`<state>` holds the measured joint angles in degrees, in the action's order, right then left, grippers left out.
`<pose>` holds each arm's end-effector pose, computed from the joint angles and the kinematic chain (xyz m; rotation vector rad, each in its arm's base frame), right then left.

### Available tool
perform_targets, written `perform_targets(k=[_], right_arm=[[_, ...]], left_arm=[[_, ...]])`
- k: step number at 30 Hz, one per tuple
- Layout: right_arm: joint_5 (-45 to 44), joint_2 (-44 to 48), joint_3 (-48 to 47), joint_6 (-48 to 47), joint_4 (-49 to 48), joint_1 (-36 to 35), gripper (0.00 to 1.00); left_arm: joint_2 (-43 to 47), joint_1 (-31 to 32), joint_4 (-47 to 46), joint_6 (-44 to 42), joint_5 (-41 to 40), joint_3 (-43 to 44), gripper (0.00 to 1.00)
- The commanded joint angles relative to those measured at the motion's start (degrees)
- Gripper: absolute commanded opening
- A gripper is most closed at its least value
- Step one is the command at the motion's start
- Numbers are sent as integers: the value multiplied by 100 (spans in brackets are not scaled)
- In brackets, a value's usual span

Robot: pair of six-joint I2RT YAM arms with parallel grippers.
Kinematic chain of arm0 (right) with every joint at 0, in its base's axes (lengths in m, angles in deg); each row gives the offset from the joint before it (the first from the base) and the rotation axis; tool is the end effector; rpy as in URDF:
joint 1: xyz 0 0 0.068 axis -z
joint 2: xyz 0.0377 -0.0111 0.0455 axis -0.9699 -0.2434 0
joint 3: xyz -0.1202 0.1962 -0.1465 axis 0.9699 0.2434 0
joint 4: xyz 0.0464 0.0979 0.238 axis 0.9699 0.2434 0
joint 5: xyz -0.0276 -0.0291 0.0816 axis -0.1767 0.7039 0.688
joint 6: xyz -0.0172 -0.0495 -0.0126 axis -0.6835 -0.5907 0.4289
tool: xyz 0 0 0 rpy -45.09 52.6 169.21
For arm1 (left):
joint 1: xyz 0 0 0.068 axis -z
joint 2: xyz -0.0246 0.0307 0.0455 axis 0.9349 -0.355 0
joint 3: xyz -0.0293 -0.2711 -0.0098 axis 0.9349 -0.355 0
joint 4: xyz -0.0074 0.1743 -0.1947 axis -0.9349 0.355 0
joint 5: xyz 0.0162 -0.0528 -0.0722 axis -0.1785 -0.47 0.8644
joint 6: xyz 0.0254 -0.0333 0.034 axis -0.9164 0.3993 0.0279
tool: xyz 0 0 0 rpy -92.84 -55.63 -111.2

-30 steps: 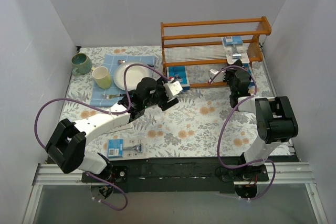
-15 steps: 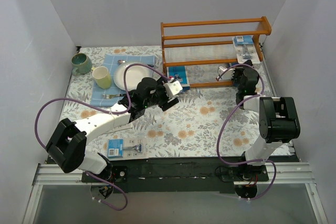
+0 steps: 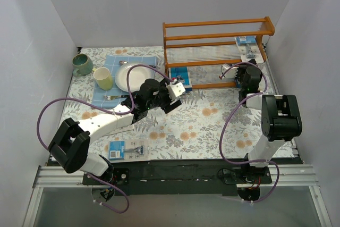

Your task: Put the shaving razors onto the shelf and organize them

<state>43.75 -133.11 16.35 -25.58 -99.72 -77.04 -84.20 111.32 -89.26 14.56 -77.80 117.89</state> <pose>0.3650 0.0010 0.2054 -1.2401 1.3286 -1.3543 0.2354 -0.2203 0.2526 0.6757 2.0026 -0.7228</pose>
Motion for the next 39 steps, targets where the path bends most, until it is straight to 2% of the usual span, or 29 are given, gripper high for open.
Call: perform_targets(k=[1,6,9,10,11,12,16,19,20,22,23,24,26,27,30,33,38,39], right_arm=[[-377,-80,-289,169,-67,60,11],[-387,279,-96,160,142,60,16],[-334,666,80,247,755,60,33],[-273,780,193,326,915,60,54],[-211,1034,247,362,1091,51,59],[-124,1167,317,423,1275,60,98],[131,1712,546,538,2022,60,99],[289,2204,573,835,2628,60,99],[360,2483,538,993,3370,34,99],[805,2819,336,1660,4252,-28,99],[948,3125,283,1932,5031,-115,99],[1141,3276,187,2597,5422,-186,99],[1633,3548,98,3136,6205,-413,99],[1783,3602,2,3583,6817,-502,99],[2337,3664,-139,4131,7611,-923,98],[2637,3568,-324,4781,7807,-1310,99],[2575,3146,-771,5458,8019,-1750,99],[2567,3137,-781,5503,7992,-1759,99]], left_arm=[[184,-36,-67,62,-31,29,73],[324,-45,21,131,-154,-16,77],[526,-132,223,202,-234,-7,85],[544,-228,589,202,-234,72,86],[527,-308,810,220,-260,168,88],[518,-413,1021,255,-251,343,90],[614,-1150,1777,510,-93,564,91],[939,-1423,2076,300,-67,469,92],[1053,-1486,2217,212,-32,424,92],[1352,-1765,2735,1,74,249,93],[1457,-1915,2911,-261,135,187,93],[1632,-2282,3330,-446,275,108,93],[1765,-2671,3614,-911,198,-180,93],[1818,-3116,3851,-1010,162,-270,93],[1968,-4013,4378,-1911,486,-534,87],[2126,-4411,4530,-2651,724,-945,82],[2127,-4413,4153,-3155,1058,-1377,77],[2048,-4413,3813,-3129,997,-1482,74]])
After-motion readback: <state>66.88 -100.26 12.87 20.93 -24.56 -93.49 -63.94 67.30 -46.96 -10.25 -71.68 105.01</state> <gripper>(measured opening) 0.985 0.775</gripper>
